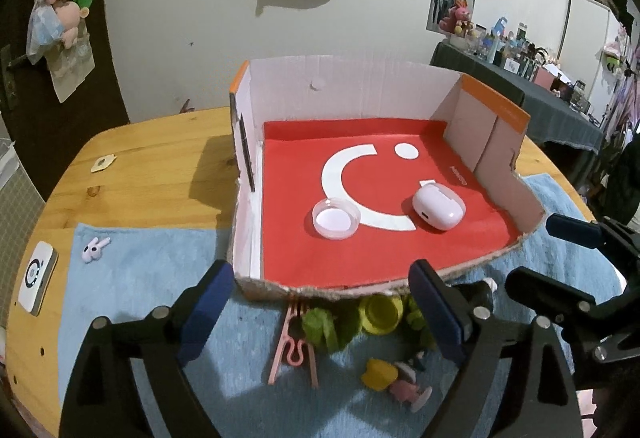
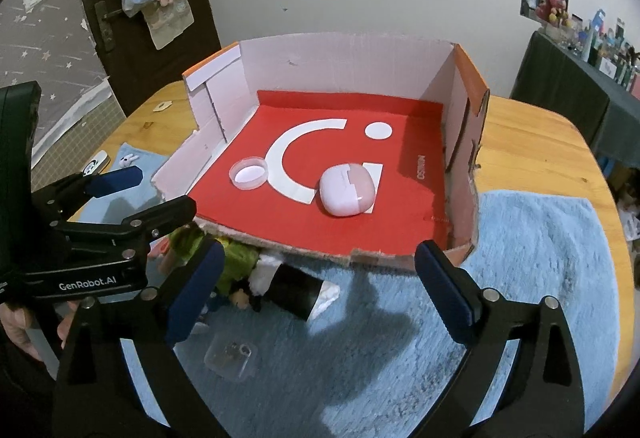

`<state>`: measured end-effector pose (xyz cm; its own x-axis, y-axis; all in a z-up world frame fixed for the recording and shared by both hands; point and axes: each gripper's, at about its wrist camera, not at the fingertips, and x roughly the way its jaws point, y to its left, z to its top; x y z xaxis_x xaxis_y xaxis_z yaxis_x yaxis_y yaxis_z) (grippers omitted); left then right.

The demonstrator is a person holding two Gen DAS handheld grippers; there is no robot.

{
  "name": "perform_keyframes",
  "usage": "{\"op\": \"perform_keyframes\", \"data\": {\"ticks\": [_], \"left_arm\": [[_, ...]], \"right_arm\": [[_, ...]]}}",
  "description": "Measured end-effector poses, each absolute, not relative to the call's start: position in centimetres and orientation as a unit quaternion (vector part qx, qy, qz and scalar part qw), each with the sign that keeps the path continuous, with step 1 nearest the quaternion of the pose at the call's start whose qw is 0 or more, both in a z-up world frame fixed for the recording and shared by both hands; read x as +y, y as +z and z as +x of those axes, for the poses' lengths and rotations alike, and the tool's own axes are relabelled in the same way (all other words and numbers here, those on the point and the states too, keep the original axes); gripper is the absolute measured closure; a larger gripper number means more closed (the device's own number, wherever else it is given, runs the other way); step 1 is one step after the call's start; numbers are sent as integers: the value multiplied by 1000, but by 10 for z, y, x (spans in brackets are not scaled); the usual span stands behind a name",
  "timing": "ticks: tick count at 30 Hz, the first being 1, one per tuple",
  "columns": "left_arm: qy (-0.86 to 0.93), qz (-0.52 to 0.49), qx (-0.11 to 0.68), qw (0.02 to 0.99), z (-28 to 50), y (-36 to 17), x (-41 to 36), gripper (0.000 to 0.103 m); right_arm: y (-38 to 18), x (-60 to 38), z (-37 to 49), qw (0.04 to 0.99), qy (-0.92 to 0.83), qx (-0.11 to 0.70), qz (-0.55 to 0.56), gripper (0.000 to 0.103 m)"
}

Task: Organize objects
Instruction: 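Withdraw both grippers from the box back toward the toys on the towel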

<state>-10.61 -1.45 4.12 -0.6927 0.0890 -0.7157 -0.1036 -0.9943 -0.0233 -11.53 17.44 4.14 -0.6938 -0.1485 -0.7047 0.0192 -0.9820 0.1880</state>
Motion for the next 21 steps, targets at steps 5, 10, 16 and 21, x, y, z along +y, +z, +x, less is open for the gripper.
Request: {"op": "perform_keyframes", "data": {"ticks": [5,10,16,21], "left_arm": [[920,-388,7,54,-96,39,-16,8],[921,-385,12,53,-85,37,-16,4],[921,-385,8,51,-76,34,-18,3],[920,-388,3,48,-68,30,-23,3]], "right_arm": [[40,170,-107,46,-917,-79,389,6],[39,169,-97,45,-919,-81,384,5],[34,167,-89,46,-918,-84,384,3],[28,165,-79,47,-918,-86,385,3]]}}
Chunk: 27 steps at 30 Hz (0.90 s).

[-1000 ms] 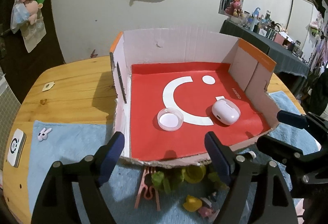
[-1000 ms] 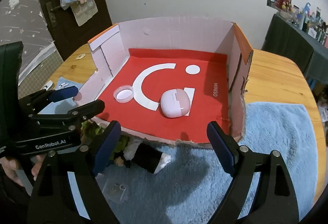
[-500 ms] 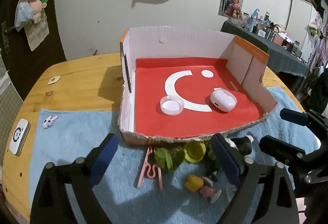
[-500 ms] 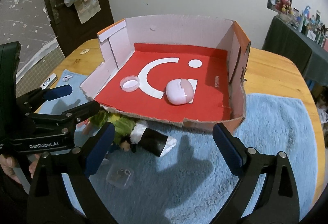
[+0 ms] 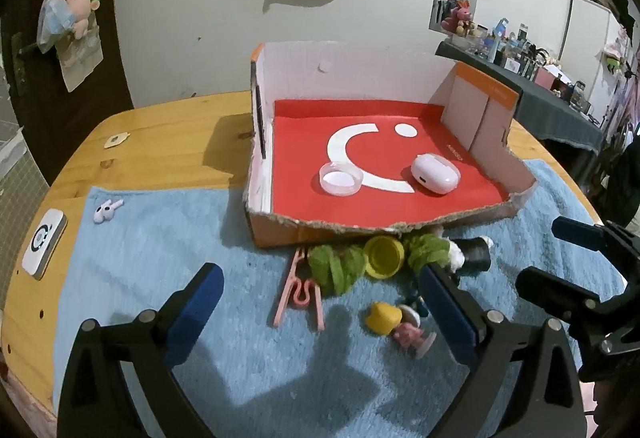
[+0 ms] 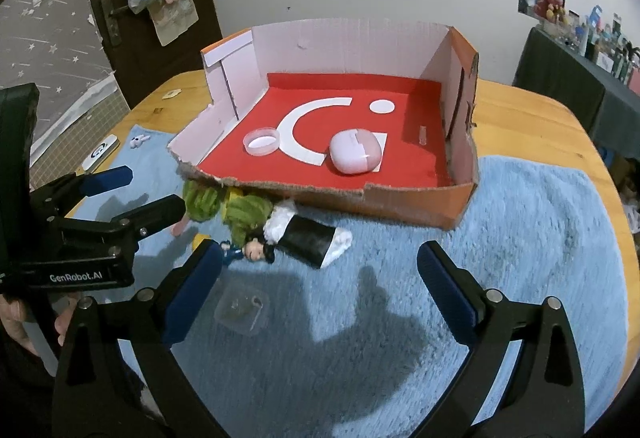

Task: Organize objects
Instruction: 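Withdraw both grippers from the box back toward the toys on the towel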

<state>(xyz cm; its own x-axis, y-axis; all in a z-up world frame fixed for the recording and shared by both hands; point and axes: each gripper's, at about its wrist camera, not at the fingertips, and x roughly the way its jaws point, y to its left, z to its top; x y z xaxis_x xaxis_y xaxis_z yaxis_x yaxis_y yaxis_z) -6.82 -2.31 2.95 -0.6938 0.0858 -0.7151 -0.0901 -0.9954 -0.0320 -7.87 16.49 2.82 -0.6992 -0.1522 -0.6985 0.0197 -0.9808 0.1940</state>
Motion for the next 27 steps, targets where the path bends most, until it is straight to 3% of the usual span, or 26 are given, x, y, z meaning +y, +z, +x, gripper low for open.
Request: {"op": "perform_keyframes", "data": {"ticks": [11,17,23,27], "left_arm": [[919,-391,-4,47,-58,23,-28,3],[919,-392,-1,50,-53,20,-28,9],[917,-394,-1,69,-47,18,-21,27],[916,-390,7,95,-40,18,-9,36]], "right_arm": [[20,160,-68,50,-915,-89,389,3],[15,153,-63,58,-913,-85,395,3],[11,153,-58,57,-912,-86,398,4],[7,152,-54,60,-909,-84,403,20]]}}
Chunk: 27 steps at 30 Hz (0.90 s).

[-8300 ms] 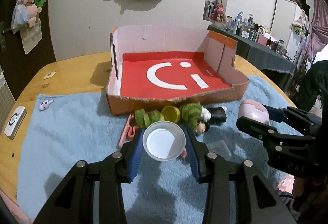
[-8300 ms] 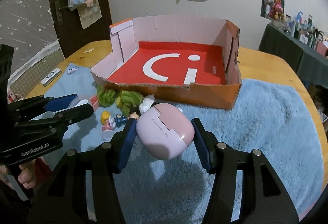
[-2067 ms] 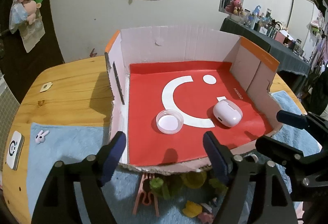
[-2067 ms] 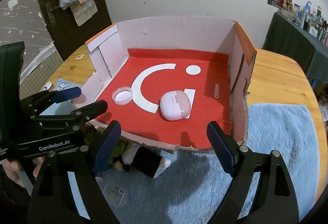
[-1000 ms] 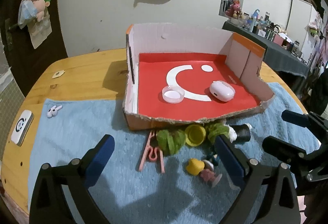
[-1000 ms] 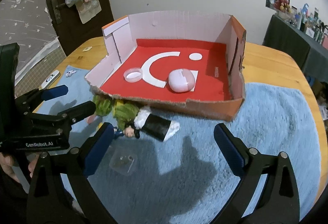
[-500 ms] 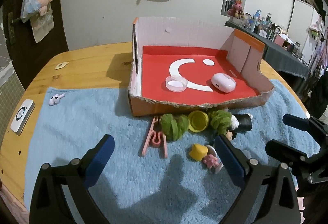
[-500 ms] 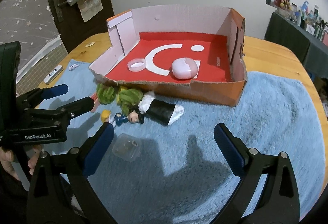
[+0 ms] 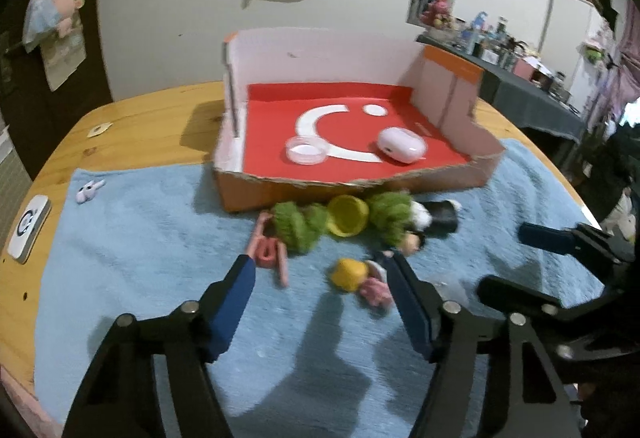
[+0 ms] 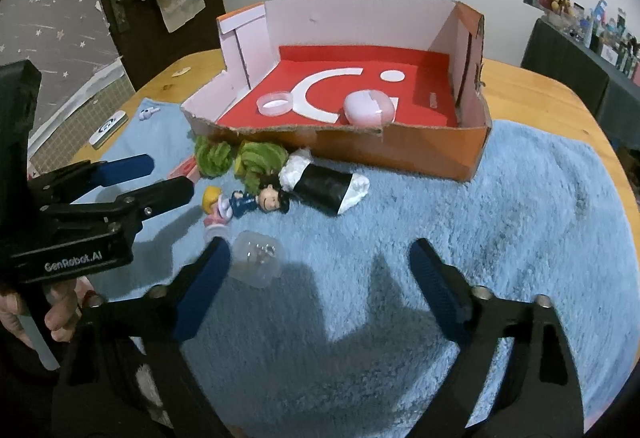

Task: Organize objects
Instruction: 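Withdraw both grippers from the box back toward the toys on the towel, then grasp the clear plastic box with the right gripper while the left gripper grasps the yellow-haired doll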

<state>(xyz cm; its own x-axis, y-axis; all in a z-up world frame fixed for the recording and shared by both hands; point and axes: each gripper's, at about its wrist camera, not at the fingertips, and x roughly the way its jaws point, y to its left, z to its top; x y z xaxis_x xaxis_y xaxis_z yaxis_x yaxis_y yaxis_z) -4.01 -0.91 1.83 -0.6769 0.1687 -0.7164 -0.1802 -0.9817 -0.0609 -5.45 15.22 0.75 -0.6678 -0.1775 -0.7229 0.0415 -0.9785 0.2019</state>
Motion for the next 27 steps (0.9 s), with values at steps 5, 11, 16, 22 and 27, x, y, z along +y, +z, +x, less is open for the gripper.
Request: {"op": "perform_keyframes", "data": {"ticks": [5,11,16,22,27], "left_arm": [[912,-394,21,115,-36,14,5,44],[904,-408,17,128,-39,4,8,53],[902,-410,14,134,-41,1,5,54],[901,-408,18,145,-40,2,1,54],[900,-409,20,148,-41,3,0,54]], "right_arm": [[1,147,-53,74,-903,-82,414,36],[-2,136,-51,99,-902,-71,415,37],[-5,127,-56,116,-900,-61,417,43],[-11,116,-61,133,-896,-39,423,43],[-14,105,-66,124,-898,-9,423,43]]}}
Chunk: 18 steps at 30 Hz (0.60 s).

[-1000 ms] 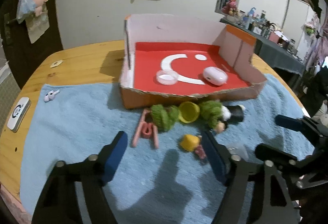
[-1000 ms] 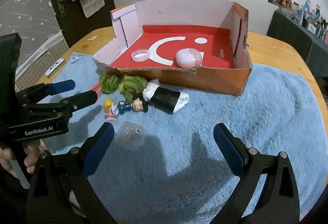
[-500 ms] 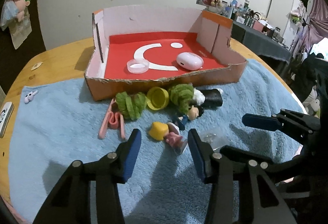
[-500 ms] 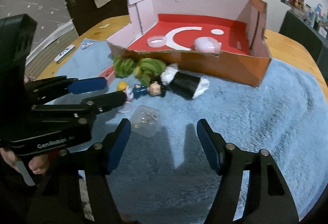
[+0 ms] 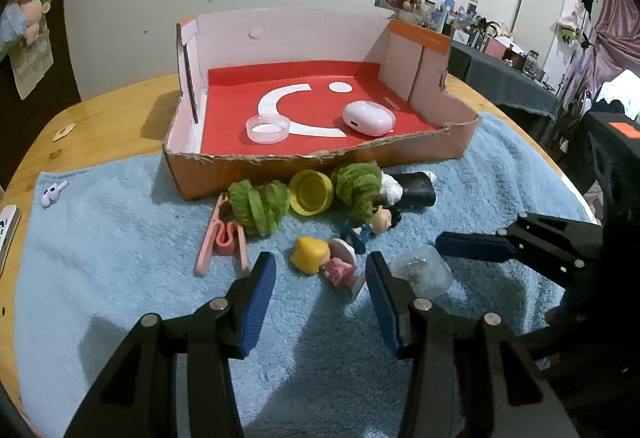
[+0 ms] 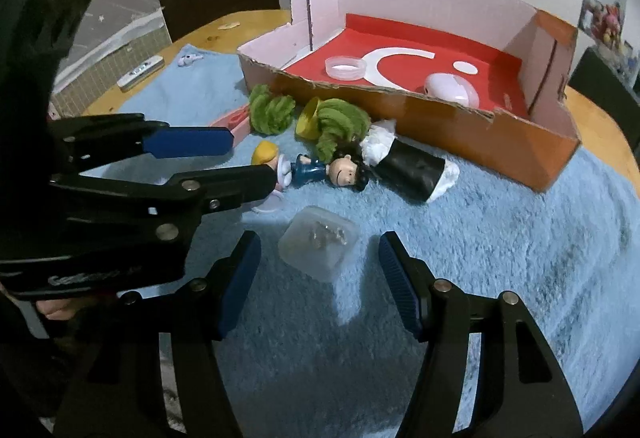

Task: Organize objects
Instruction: 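Grasp the clear plastic box with the right gripper while the left gripper grasps the yellow-haired doll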

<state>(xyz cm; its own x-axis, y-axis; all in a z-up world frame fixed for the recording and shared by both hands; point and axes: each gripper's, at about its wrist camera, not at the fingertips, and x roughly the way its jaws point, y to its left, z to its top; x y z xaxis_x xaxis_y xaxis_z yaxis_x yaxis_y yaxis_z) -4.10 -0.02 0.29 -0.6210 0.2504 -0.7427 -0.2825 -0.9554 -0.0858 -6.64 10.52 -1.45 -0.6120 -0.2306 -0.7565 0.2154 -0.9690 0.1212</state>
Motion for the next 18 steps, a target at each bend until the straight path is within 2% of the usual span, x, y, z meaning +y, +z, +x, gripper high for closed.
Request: {"op": "perform_keyframes", "data": {"ticks": [3,8,18], "left_arm": [[898,-410,17,155,-40,2,3,54],[898,-413,19,151,-41,-2,10,54],[897,-427,7,117,-45,-10,-3,54]], "right_arm": [[-15,109,-67,92,-902,17,421,43],[-17,142,-66,51,-903,-9,426,43],[-16,136,-74,75,-903,-12,422,43]]}}
